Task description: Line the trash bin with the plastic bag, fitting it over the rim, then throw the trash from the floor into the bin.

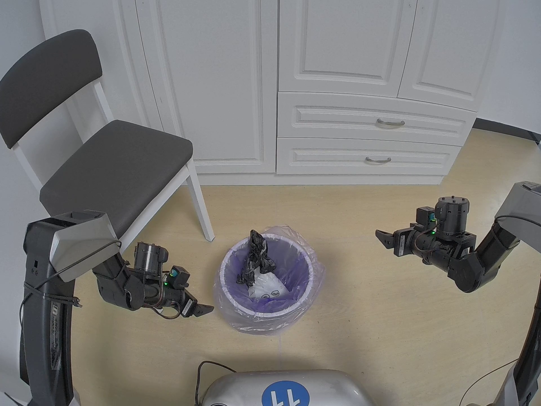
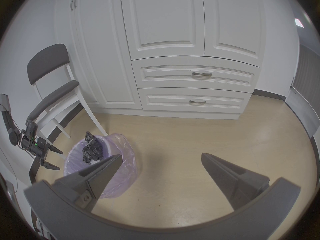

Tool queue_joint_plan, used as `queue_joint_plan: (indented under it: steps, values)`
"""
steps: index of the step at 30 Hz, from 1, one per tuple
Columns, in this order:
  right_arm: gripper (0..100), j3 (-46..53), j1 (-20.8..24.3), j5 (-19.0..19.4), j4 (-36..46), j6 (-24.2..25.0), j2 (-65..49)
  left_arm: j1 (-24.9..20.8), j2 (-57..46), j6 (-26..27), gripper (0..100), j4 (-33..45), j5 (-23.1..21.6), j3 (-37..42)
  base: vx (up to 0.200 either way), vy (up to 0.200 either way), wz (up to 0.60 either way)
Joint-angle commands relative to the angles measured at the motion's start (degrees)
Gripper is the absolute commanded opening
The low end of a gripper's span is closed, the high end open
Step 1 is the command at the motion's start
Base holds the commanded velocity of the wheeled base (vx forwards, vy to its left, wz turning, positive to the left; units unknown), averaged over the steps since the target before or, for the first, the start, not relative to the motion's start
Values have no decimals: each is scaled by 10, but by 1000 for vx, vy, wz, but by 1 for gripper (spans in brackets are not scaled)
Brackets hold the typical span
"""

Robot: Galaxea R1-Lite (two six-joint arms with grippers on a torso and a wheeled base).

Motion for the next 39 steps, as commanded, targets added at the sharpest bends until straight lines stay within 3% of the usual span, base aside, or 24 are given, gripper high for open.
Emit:
queue_joint_plan:
  steps: [1,5,7,17,39]
  values:
    - [100,-1,-2,1,-1,-1,5,2,13,0,100,7,-6,-24,0,0,0]
    - [100,-1,-2,1,-1,-5,6,1,21,3,100,78,-16,-83,0,0,0]
    - [100,1,-3,1,-2,-8,6,-1,24,35,100,127,-16,-112,0,0,0]
    - [100,5,-6,6,-2,-9,6,-15,49,50,100,234,-19,-226,0,0,0]
    - [100,-1,-45,19,-4,-24,-1,-14,131,49,100,321,-11,-425,0,0,0]
